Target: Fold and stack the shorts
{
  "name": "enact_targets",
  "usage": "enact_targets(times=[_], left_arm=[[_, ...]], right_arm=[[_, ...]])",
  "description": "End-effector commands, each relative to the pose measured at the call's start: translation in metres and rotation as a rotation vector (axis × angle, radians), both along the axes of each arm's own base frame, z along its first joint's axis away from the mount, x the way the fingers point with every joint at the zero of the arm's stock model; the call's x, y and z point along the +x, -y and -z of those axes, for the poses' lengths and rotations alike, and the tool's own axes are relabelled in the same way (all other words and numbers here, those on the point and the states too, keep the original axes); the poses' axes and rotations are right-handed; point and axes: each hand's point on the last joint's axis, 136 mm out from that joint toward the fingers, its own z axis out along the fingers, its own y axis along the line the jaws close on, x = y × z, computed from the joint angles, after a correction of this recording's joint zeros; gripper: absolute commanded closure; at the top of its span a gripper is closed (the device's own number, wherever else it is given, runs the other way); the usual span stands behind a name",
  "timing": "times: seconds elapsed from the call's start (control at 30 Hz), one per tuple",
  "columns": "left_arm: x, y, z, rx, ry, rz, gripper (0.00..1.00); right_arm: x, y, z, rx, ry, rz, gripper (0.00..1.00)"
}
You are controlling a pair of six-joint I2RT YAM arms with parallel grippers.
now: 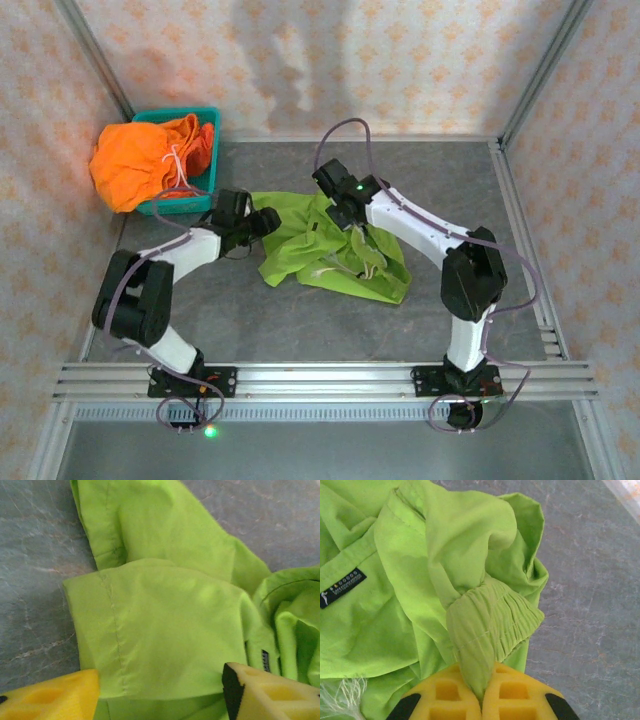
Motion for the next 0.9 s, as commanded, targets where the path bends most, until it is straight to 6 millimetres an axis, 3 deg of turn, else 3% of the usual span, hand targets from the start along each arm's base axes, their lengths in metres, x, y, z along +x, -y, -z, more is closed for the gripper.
enact_targets(times=[0.0,0.23,0.53,0.63,0.73,0.87], left_arm=[[0.016,0.008,-0.003,-0.029,0.020,0.016,0.37],[0.007,-0.010,0.012,0.077,-0.027,-0.017,0.37],[0.009,-0.011,0.024,0.081,-0.063,-0.031,0.37],[0.010,-0.011,0.025,0.069,-0.055,-0.047,0.54],[0.017,-0.008,0.021,0.047,-0.040,-0.053,0.59],[0.023,-0.009,0.011,0.076,-0.033,-0.041,0.91]], right_arm=[[0.000,0.001,-0.004,0.025,0.019,0.019,1.00],[0.000,0.005,0.000,0.038,0.011,0.028,1.00],[0.000,0.007,0.007,0.048,-0.001,0.039,1.00],[0.000,0.008,0.008,0.050,-0.005,0.040,1.00],[0.000,0.007,0.007,0.055,-0.004,0.039,1.00],[0.004,0.009,-0.002,0.080,0.016,0.053,1.00]])
